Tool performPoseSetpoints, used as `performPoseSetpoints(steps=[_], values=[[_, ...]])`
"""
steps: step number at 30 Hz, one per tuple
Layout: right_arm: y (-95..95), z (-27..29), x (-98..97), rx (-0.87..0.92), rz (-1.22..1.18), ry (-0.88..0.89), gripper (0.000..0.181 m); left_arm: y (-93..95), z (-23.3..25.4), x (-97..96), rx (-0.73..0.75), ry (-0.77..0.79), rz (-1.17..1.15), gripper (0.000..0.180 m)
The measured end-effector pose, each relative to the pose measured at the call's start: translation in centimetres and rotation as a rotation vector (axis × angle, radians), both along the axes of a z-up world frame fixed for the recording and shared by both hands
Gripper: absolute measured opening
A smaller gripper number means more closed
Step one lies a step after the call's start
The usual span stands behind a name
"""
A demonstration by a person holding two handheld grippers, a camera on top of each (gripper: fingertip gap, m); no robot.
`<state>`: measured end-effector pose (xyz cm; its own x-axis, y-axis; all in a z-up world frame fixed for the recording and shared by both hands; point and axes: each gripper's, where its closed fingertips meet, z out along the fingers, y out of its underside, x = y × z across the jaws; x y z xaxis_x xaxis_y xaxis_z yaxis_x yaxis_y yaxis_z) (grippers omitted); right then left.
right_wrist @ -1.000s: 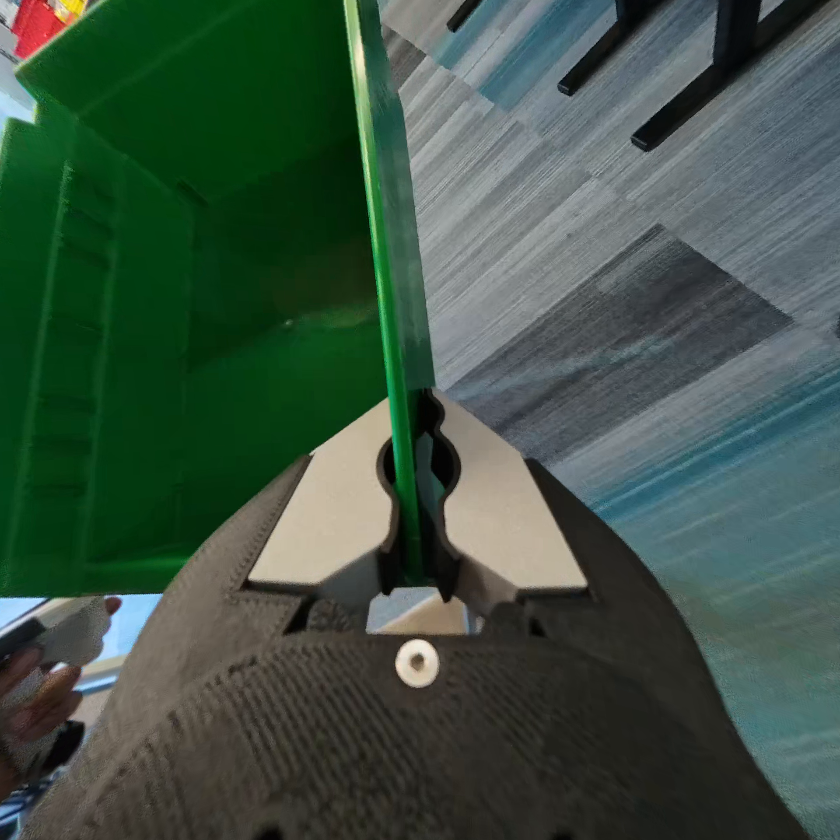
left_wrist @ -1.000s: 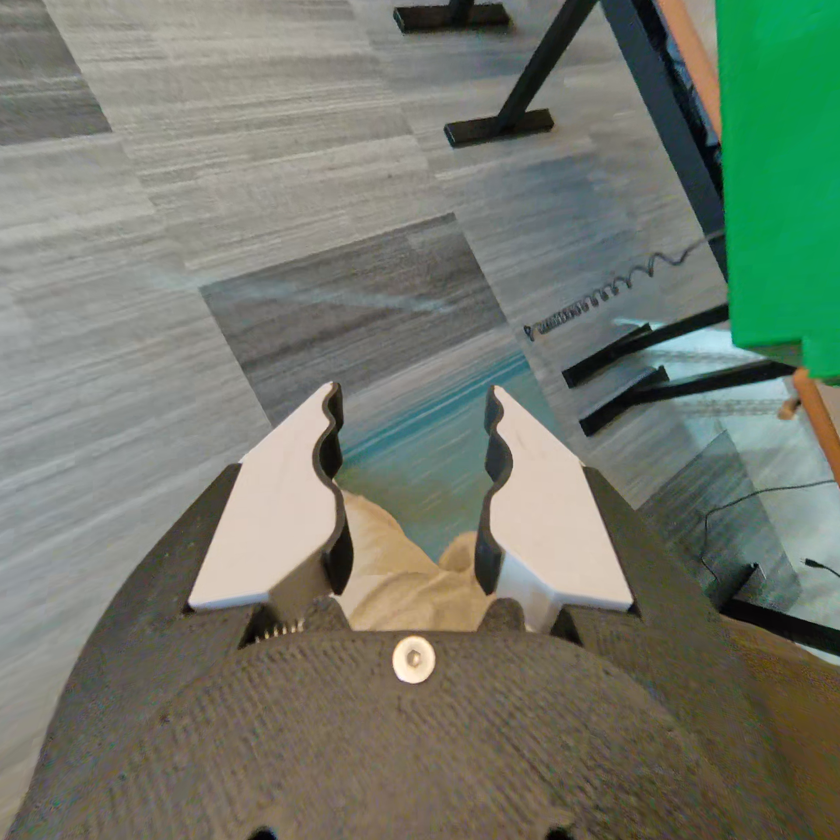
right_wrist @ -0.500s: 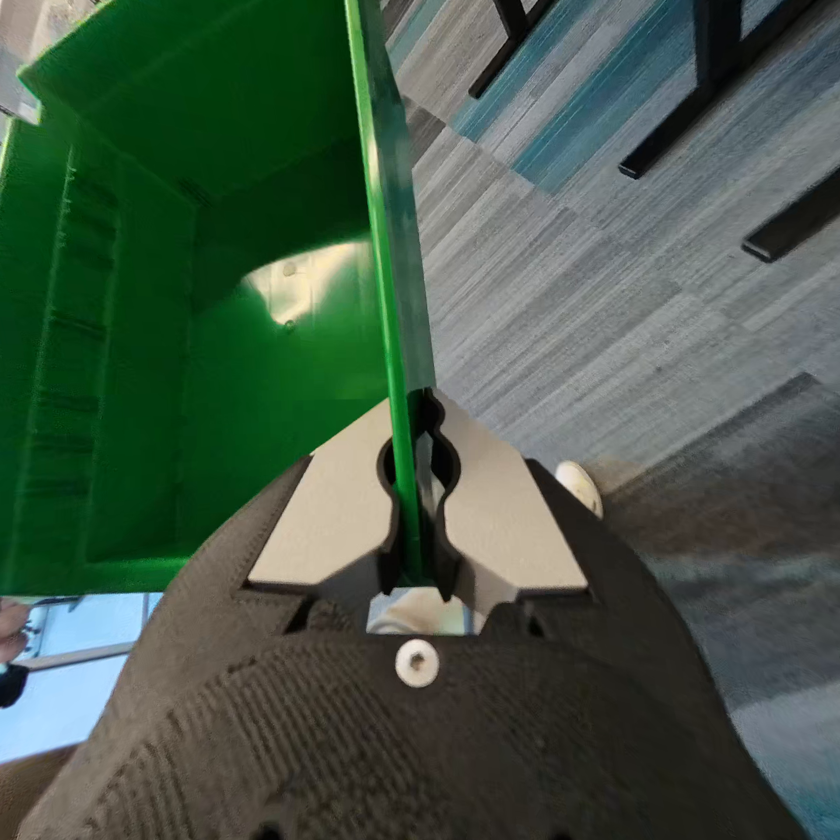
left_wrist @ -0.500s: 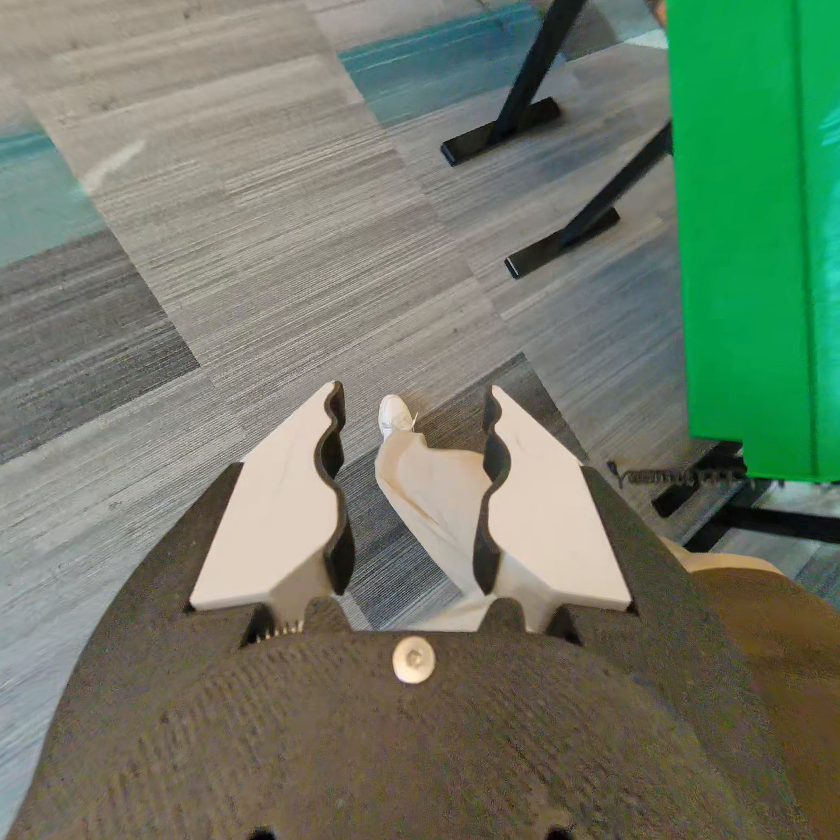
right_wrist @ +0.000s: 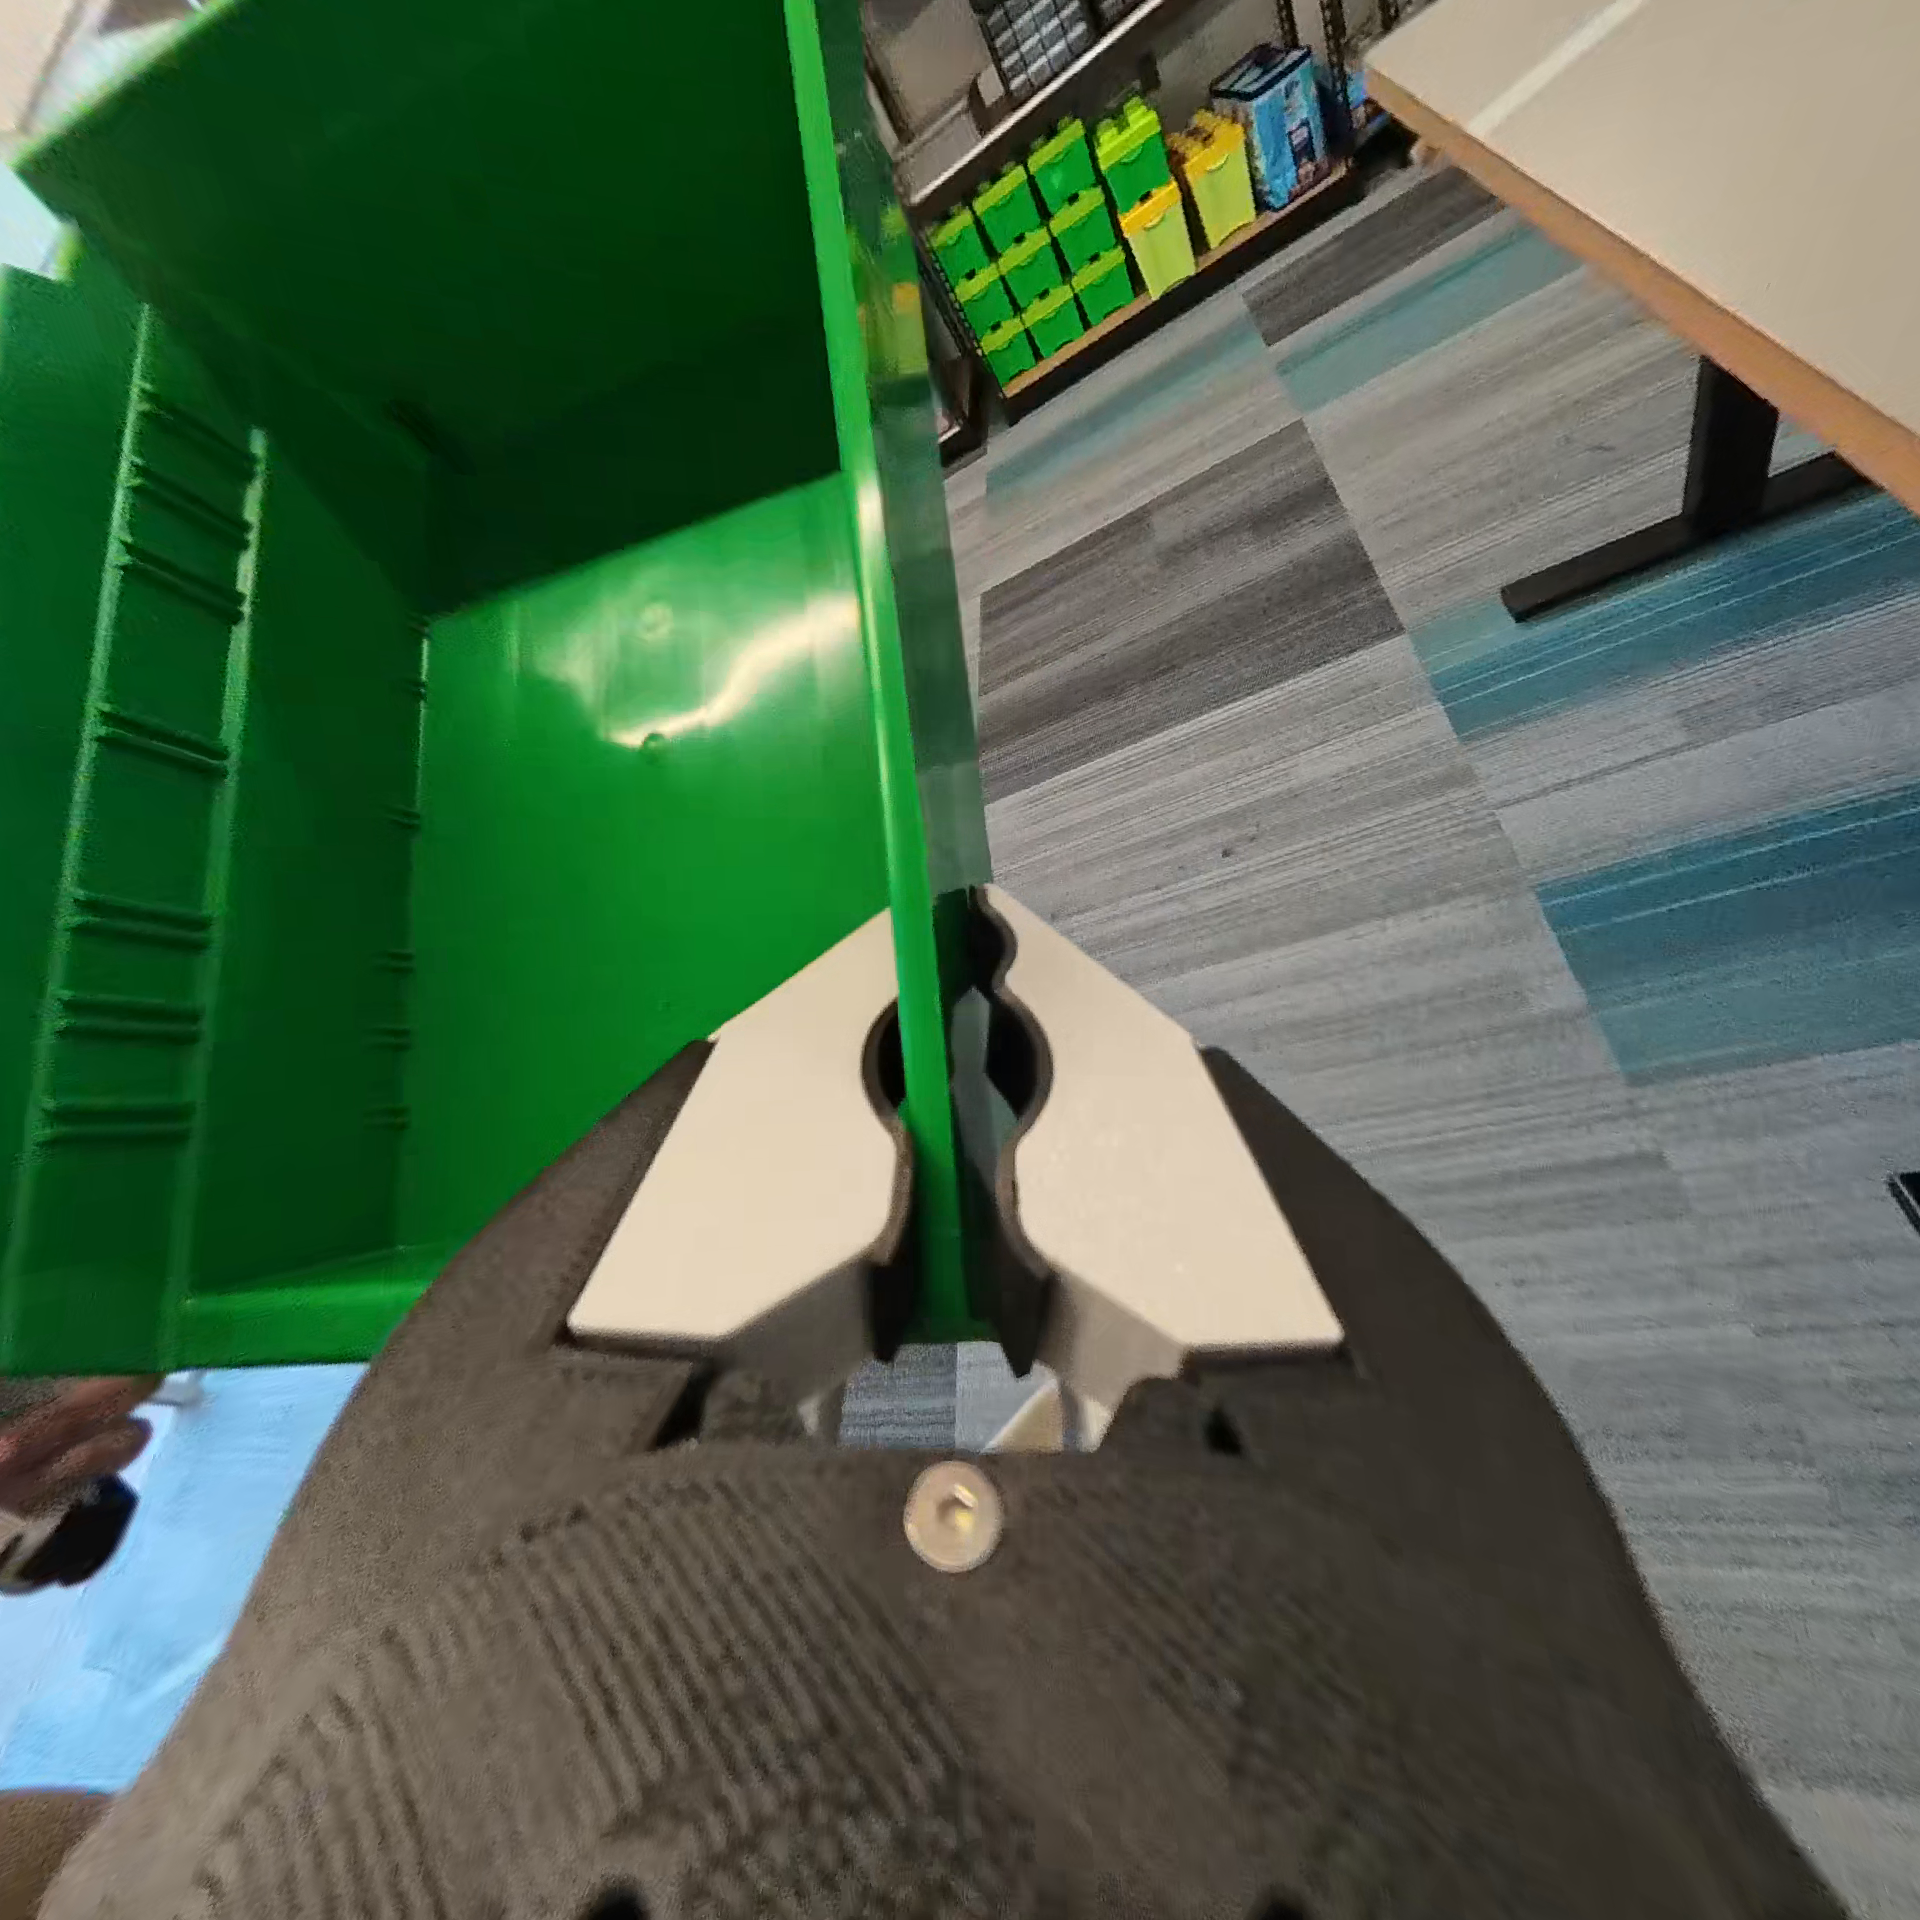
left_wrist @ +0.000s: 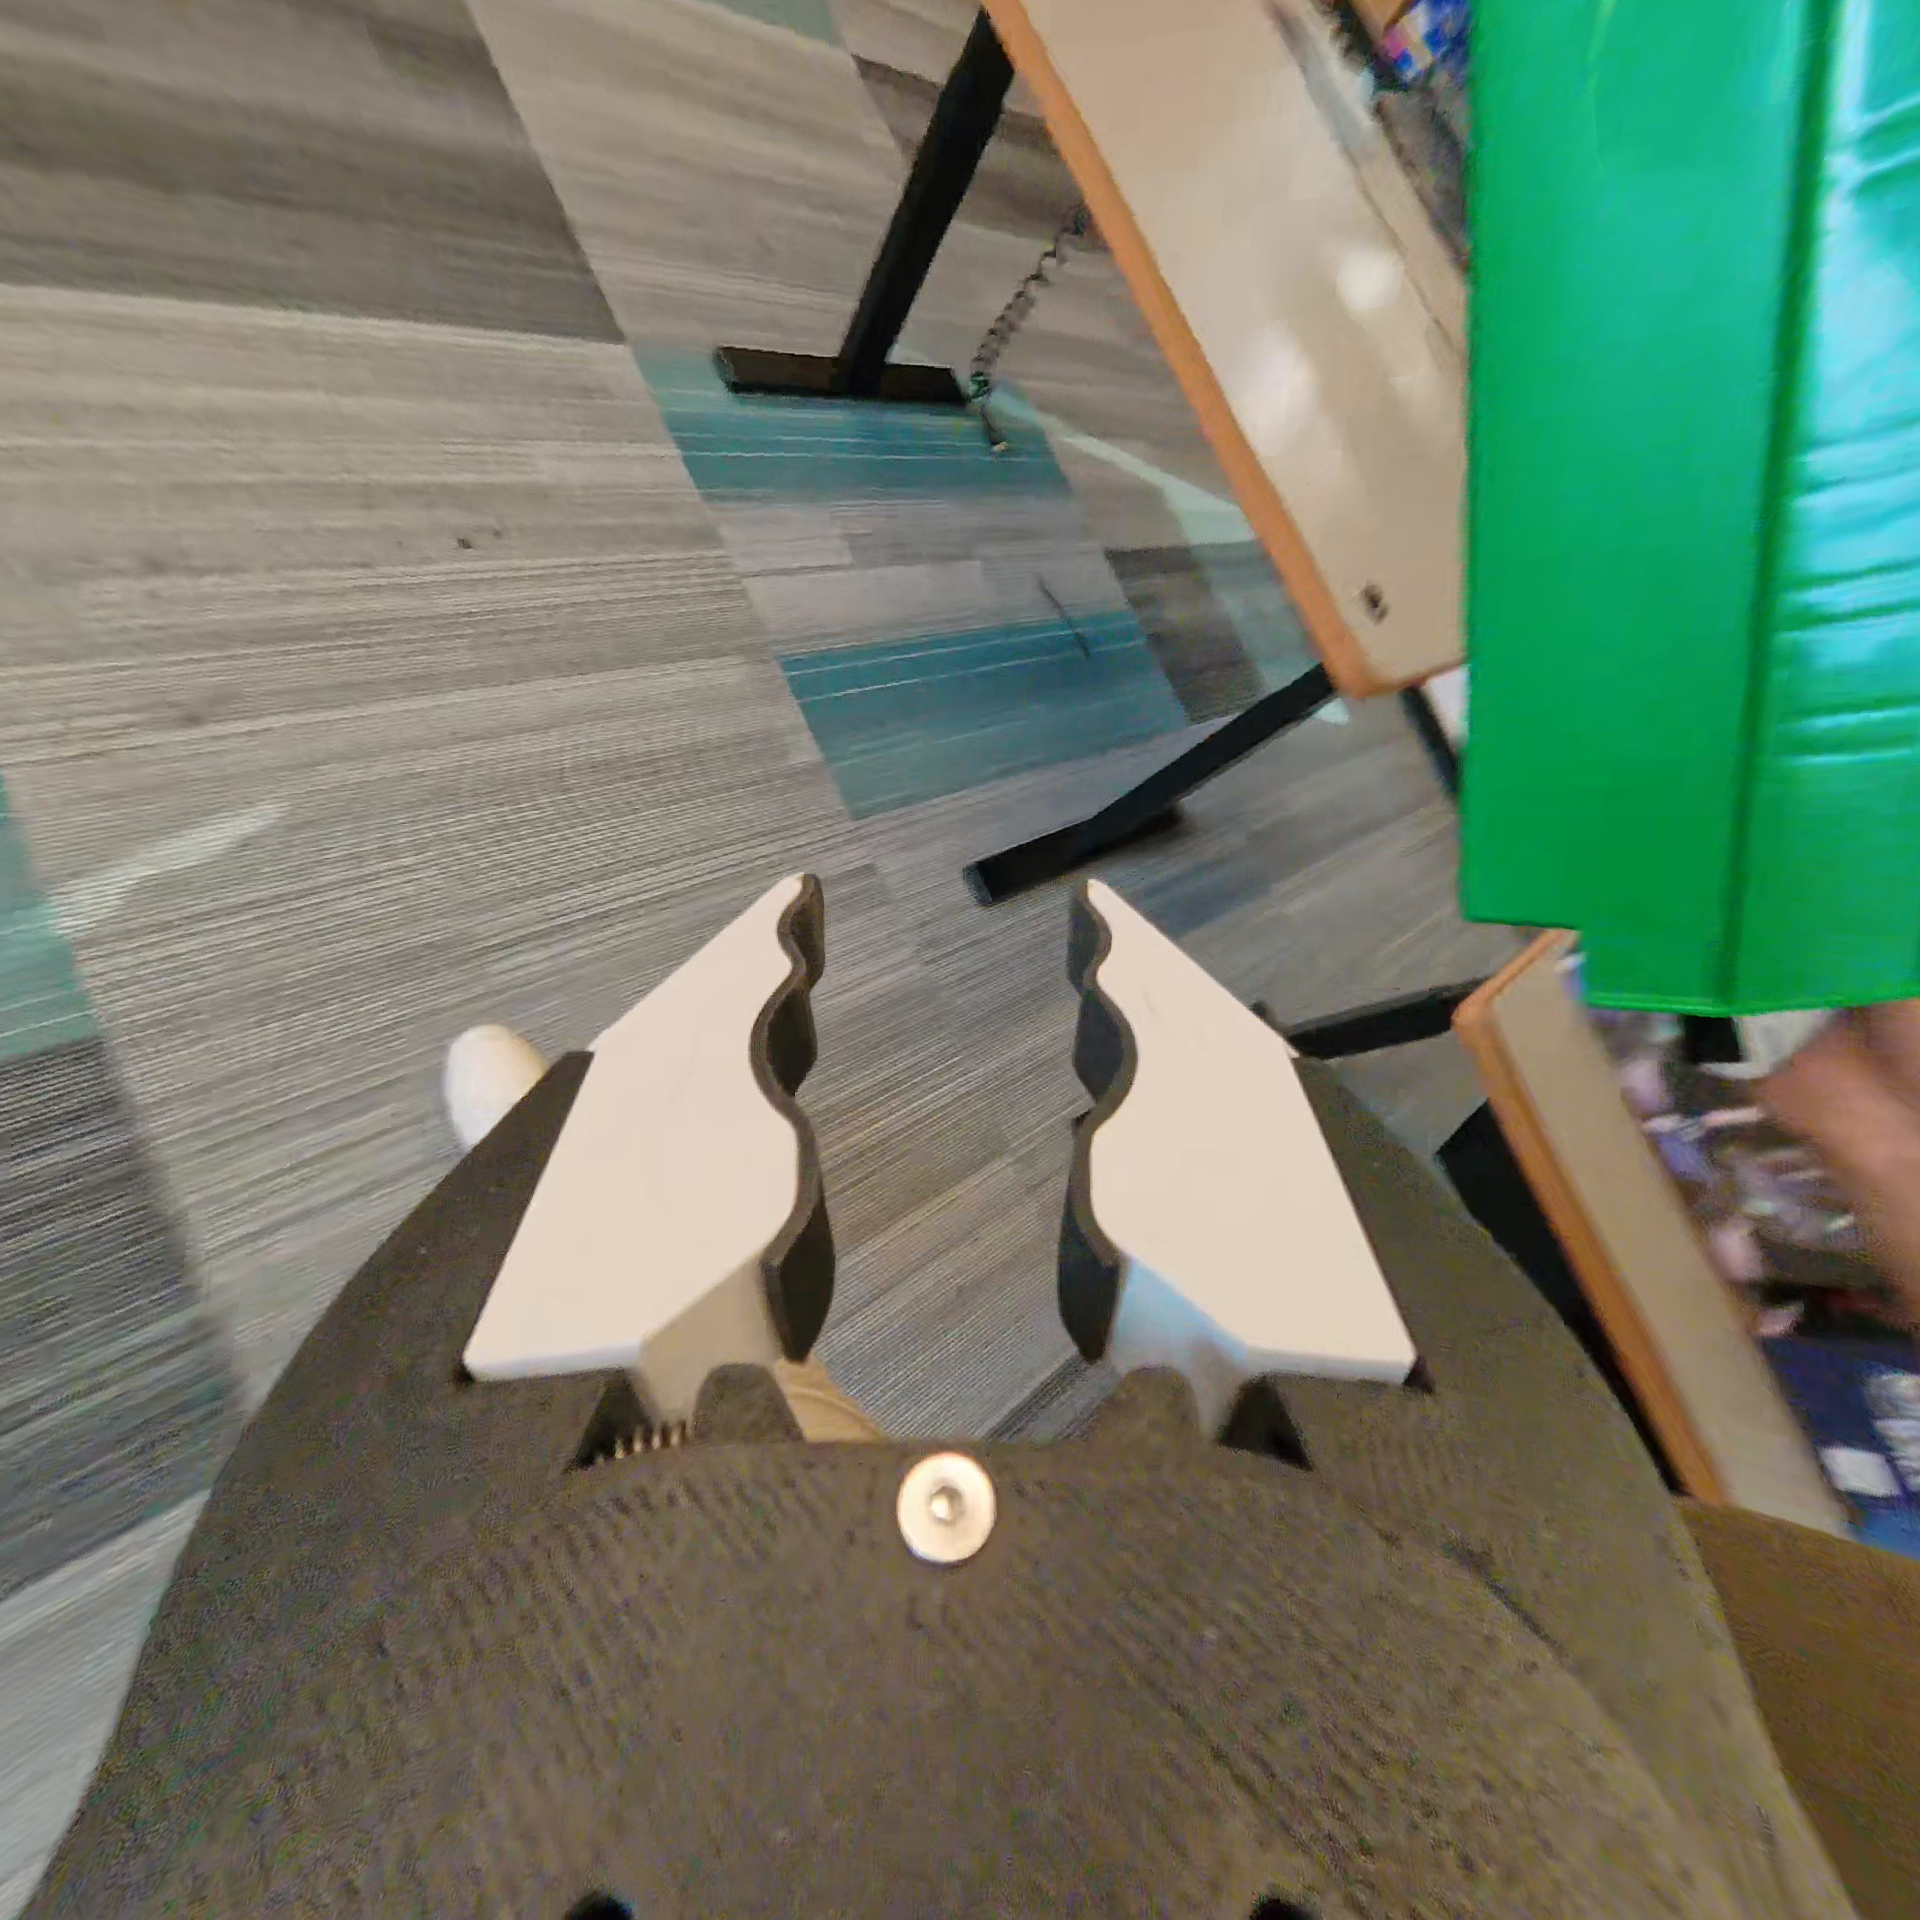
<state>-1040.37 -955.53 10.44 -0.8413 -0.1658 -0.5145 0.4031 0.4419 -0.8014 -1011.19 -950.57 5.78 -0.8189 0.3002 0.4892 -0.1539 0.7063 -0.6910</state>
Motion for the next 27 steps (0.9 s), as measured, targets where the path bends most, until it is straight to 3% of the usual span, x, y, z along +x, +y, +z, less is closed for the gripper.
performPoseSetpoints(steps=[3,6,12,19,23,27], values=[[-10.7,-1.5,2.3,0.071,-0.019,-0.026,0.002,-11.3,0.7,-0.8,-0.019,0.164,-0.050,0.052],[-20.6,-1.9,4.3,0.137,-0.016,-0.053,0.003,-23.1,4.8,-1.5,-0.061,0.289,-0.129,0.059],[-41.0,-3.3,4.4,0.139,-0.022,-0.023,0.003,-46.8,9.6,-3.6,-0.157,0.192,-0.314,0.063],[-66.9,-8.5,0.3,0.176,-0.138,-0.135,0.002,-75.7,5.6,-7.9,-0.125,0.187,-0.312,0.063],[-83.5,-6.5,-4.8,0.177,-0.192,-0.169,0.003,-91.8,8.7,-11.3,-0.120,0.232,-0.307,0.064],[-100.2,-1.7,-9.9,0.129,-0.239,-0.137,0.003,-106.1,11.2,-13.6,-0.178,0.144,-0.335,0.068]])
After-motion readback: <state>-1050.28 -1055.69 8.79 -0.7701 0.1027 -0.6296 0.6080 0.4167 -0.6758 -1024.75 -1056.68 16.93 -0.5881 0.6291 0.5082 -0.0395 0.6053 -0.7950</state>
